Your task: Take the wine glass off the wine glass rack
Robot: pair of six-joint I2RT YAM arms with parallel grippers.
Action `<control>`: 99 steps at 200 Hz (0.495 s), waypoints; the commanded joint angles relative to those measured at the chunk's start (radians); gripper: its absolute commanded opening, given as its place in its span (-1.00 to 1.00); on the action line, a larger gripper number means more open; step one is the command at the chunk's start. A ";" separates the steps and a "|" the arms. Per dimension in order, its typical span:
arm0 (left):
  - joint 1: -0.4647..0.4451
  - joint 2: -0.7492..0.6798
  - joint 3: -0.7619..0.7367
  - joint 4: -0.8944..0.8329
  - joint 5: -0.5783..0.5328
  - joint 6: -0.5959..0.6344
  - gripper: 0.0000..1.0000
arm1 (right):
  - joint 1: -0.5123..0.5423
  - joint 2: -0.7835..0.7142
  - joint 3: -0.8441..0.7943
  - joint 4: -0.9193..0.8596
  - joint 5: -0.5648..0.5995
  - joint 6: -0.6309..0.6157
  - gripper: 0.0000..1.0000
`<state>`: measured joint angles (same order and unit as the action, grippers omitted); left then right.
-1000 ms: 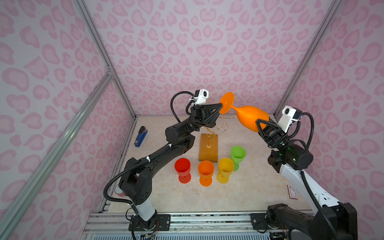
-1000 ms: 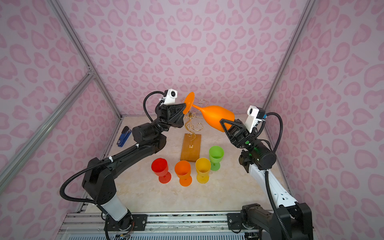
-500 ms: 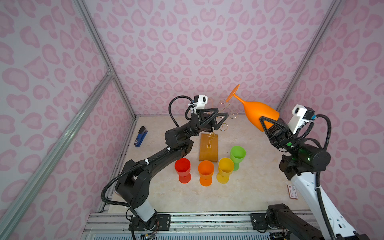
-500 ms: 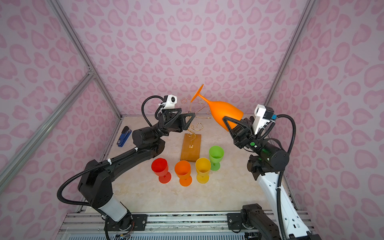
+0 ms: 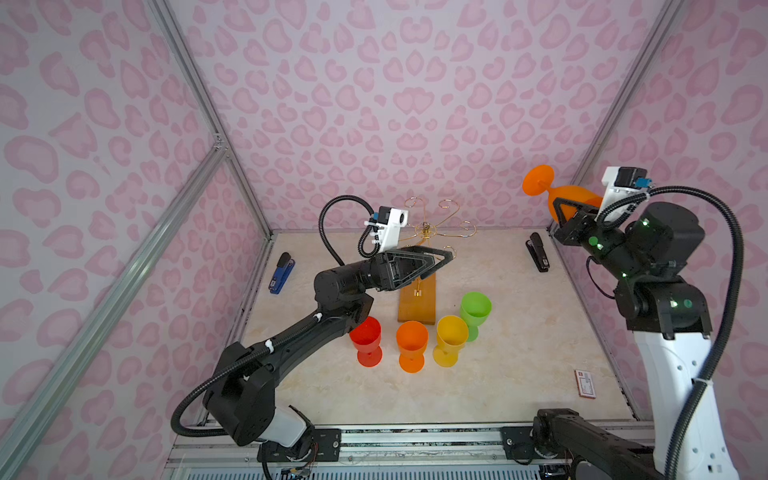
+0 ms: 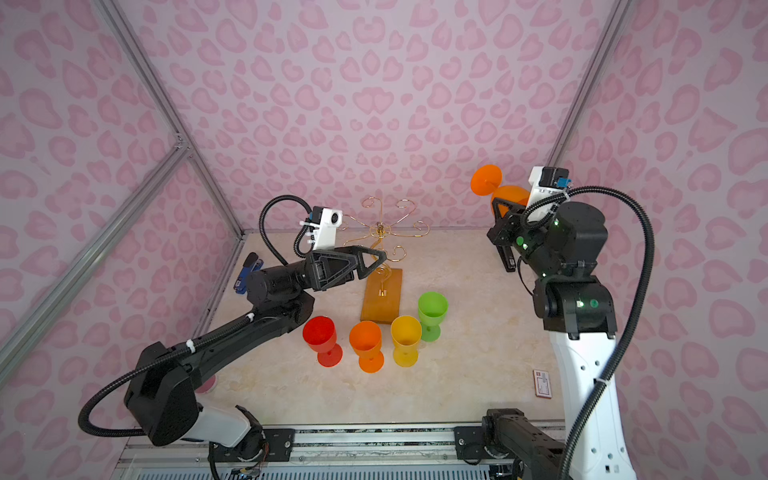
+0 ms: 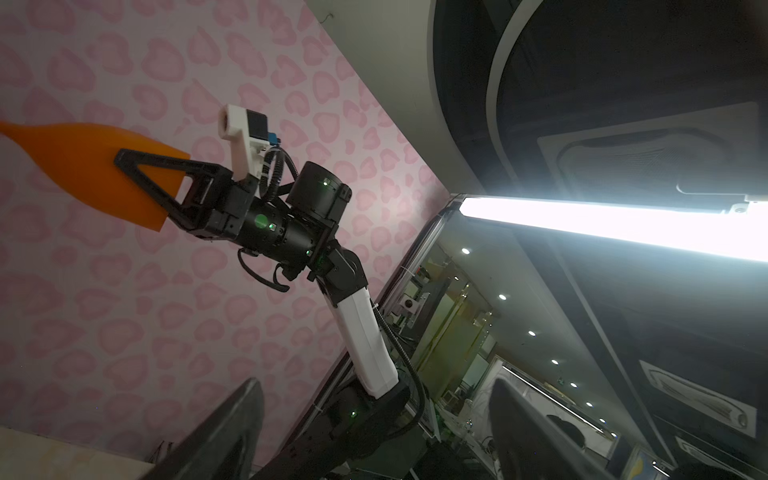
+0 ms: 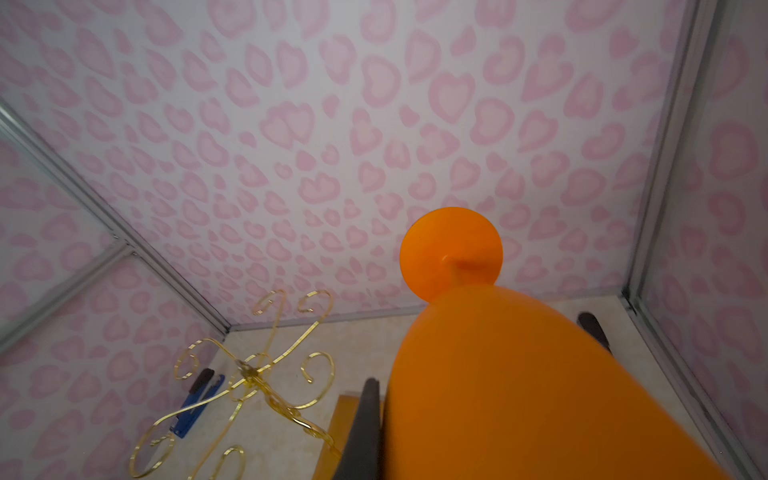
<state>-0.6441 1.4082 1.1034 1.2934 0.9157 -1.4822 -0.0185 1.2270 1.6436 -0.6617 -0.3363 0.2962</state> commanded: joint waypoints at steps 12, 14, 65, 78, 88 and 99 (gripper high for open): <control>0.026 -0.138 0.002 -0.500 -0.012 0.448 0.76 | -0.003 0.142 -0.019 -0.207 0.006 -0.080 -1.00; 0.028 -0.147 0.004 -0.530 -0.017 0.463 0.76 | -0.003 0.151 -0.019 -0.209 0.007 -0.085 -1.00; 0.050 -0.367 0.046 -1.093 -0.204 0.857 0.79 | 0.095 0.381 0.053 -0.278 0.108 -0.163 -1.00; 0.053 -0.407 0.042 -1.157 -0.222 0.880 0.80 | 0.126 0.456 0.102 -0.323 0.115 -0.189 -1.00; 0.055 -0.433 0.036 -1.186 -0.228 0.892 0.80 | 0.148 0.513 0.137 -0.351 0.134 -0.199 -1.00; 0.055 -0.461 0.030 -1.219 -0.242 0.904 0.80 | 0.167 0.568 0.161 -0.365 0.146 -0.206 -1.00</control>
<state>-0.5911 0.9939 1.1389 0.2447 0.7296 -0.6941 0.1143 1.7050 1.7618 -0.9493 -0.2417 0.1406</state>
